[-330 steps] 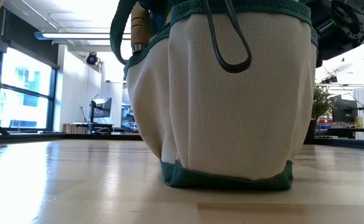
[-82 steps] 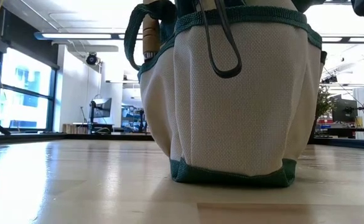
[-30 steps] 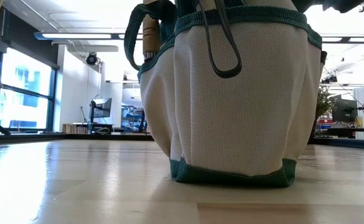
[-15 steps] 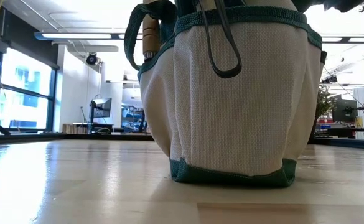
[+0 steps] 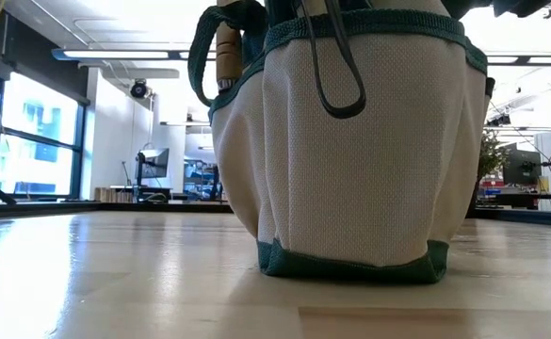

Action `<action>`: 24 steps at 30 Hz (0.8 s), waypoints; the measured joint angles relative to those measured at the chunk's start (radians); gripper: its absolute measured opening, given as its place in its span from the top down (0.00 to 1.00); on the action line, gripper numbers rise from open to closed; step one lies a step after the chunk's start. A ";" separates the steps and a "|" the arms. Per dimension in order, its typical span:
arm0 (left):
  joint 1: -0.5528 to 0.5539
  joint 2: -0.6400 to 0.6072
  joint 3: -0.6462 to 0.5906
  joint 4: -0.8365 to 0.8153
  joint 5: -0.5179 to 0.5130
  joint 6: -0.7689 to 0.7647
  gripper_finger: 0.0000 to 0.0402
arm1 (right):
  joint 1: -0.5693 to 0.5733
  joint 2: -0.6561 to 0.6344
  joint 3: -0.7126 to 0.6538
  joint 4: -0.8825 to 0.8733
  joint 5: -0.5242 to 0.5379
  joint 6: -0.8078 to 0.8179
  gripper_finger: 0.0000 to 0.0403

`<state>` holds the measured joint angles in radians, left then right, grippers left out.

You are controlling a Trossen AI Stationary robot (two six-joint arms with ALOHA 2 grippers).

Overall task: Pick & Place Garden tools in Gardening bag
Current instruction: Put the trowel into the gardening bag

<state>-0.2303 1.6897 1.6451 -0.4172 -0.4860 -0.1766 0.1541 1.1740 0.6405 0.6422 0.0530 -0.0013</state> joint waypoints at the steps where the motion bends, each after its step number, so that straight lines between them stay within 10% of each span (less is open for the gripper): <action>1: 0.000 0.000 0.000 0.003 0.000 0.000 0.65 | 0.001 -0.014 0.000 -0.016 0.000 -0.002 0.87; 24: 0.001 -0.010 0.002 -0.248 -0.147 -0.092 0.65 | 0.174 -0.477 -0.001 -0.914 0.124 0.113 0.87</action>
<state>-0.2295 1.6802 1.6470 -0.6651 -0.6326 -0.2691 0.3286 0.6974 0.6399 -0.2718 0.1769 0.1117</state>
